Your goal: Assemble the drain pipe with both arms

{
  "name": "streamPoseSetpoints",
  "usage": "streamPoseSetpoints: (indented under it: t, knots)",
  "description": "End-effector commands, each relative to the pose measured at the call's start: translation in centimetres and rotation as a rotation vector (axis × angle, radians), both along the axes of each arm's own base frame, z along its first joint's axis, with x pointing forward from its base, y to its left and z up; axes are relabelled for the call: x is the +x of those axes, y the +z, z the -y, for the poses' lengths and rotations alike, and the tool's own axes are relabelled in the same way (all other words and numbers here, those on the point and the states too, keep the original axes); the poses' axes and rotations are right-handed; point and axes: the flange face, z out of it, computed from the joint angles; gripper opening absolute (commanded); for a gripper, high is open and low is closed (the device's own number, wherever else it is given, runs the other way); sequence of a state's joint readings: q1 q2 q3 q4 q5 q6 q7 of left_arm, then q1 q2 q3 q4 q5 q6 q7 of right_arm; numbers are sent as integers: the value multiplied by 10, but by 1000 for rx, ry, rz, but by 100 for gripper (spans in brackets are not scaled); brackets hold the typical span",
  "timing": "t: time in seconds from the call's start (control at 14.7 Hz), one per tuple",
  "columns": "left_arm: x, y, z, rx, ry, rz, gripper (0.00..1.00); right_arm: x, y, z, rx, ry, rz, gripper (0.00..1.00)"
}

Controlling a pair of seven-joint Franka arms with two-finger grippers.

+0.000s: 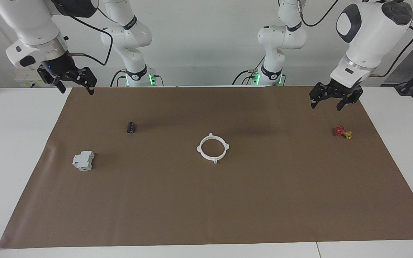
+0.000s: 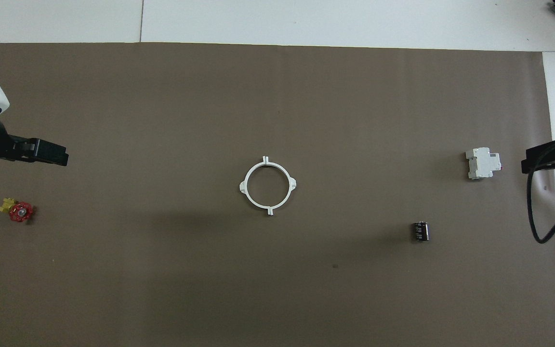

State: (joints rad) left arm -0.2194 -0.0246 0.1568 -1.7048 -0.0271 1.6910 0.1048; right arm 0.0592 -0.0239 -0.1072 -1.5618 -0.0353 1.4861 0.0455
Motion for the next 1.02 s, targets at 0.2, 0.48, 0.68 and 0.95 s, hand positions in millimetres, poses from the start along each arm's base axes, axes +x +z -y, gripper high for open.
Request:
streamPoseSetpoints:
  t: [0.2,0.48,0.68,0.95]
  knots:
    - [0,-2,2,14,8,-10,100,-4,5,1,18,19,-3,100]
    - [-2,2,10,14,-7,-7,100,-4,5,1,18,20,-3,100]
    - [-3,2,17,14,0,1,100,-4,5,1,18,19,-3,100]
    - [-4,4,17,14,2,2,100,-4,5,1,18,19,-3,100]
